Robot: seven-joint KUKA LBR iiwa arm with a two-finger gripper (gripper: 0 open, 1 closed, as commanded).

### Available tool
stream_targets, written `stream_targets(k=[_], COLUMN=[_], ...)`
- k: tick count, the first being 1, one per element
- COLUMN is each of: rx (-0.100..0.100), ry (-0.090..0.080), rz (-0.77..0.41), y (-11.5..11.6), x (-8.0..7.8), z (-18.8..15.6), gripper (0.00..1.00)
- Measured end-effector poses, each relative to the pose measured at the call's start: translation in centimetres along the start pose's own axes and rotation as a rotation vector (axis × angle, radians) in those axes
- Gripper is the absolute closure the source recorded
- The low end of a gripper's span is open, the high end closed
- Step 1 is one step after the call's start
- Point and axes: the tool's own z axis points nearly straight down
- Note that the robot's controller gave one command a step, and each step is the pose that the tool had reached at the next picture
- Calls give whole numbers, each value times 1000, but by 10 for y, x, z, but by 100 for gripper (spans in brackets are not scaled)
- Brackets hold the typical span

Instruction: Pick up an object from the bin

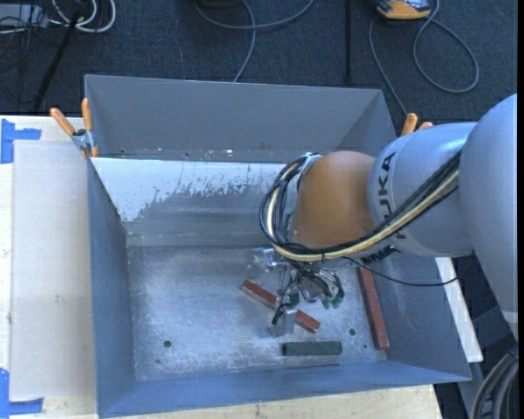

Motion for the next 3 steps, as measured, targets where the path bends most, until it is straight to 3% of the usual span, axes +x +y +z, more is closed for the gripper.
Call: stream_targets(k=[1, 2, 3], rx=[3, 3, 4], ry=[1, -2, 1], rz=[42, 36, 59], y=[-32, -31, -68], x=[56, 53, 94], z=[18, 16, 17], gripper=[0, 100, 100])
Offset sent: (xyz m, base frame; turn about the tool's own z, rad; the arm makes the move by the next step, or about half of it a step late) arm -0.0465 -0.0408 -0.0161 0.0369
